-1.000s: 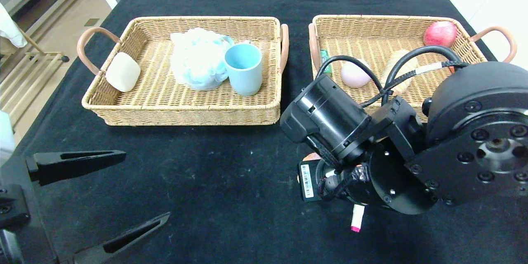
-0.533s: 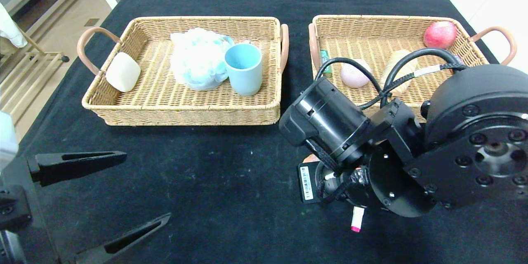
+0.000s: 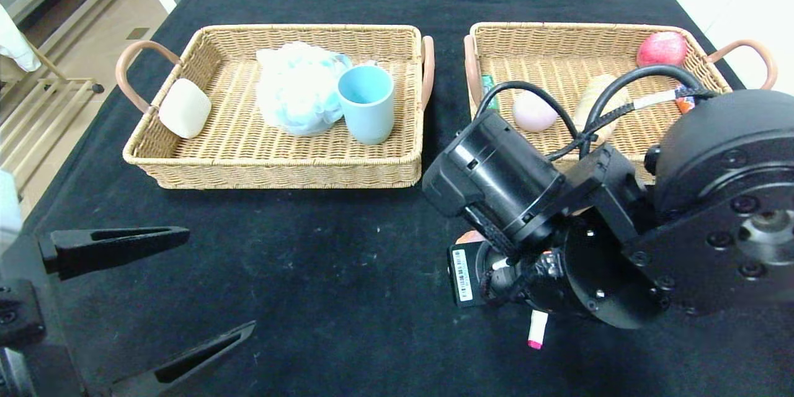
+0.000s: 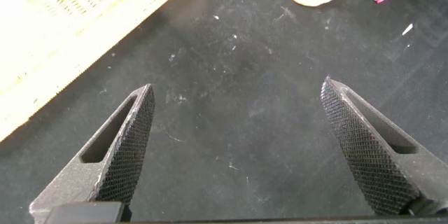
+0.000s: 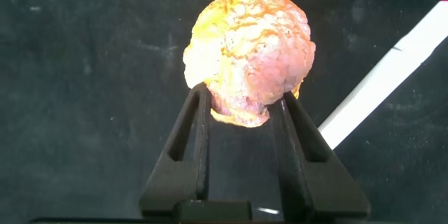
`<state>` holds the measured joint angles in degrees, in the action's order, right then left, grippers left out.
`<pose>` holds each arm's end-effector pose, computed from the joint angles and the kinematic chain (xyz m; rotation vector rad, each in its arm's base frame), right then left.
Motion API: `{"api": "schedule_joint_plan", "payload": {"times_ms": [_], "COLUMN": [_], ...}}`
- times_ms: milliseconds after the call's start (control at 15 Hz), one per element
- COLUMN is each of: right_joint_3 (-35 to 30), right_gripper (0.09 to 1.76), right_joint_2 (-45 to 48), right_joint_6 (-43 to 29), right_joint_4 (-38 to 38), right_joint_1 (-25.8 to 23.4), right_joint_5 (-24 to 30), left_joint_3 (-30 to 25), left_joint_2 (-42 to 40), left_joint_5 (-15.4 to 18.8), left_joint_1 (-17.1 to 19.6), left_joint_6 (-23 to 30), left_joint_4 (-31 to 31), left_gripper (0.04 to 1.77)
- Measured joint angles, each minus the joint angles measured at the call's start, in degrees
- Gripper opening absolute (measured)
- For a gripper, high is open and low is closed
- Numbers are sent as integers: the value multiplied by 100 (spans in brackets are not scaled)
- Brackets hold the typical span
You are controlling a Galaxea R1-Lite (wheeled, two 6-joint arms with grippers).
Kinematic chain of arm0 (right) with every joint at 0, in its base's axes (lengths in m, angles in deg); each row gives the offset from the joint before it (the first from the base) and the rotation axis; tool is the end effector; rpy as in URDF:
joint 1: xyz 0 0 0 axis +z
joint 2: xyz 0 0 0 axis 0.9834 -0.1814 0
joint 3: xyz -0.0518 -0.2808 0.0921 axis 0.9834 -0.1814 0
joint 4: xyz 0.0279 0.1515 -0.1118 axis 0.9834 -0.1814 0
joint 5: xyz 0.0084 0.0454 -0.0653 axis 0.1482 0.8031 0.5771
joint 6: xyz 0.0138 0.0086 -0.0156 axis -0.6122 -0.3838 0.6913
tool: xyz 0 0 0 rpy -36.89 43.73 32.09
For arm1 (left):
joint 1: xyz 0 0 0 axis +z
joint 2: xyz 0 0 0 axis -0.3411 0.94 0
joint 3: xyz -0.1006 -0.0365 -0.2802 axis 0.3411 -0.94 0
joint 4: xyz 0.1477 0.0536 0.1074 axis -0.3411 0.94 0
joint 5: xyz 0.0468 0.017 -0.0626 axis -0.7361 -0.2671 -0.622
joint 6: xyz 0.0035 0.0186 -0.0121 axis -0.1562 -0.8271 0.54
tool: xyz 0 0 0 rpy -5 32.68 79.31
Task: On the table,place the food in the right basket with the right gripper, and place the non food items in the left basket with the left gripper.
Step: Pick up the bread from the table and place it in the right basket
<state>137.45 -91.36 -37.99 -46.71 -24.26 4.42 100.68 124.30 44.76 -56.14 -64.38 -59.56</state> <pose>0.2039 0.2760 0.2345 -0.0215 0.8189 0.1765 0.0928 -0.0671 0.2543 0.3760 0.1708 -0.6350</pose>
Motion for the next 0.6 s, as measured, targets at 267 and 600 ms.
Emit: {"api": "schedule_joint_plan", "payload": {"times_ms": [267, 600], "right_joint_3": [33, 201], "right_gripper": [48, 17], "right_joint_2": [210, 493], "right_joint_6": [9, 26], "right_joint_4": [-30, -286], "right_joint_1": [96, 130], "right_joint_5": [-205, -360], "left_joint_3": [-2, -30], "left_joint_2": [7, 51], "left_joint_5": [11, 17], "left_joint_1": [-2, -7], "left_joint_6": [-2, -2], "left_joint_4": [-4, 2], "left_gripper": [172, 172]}}
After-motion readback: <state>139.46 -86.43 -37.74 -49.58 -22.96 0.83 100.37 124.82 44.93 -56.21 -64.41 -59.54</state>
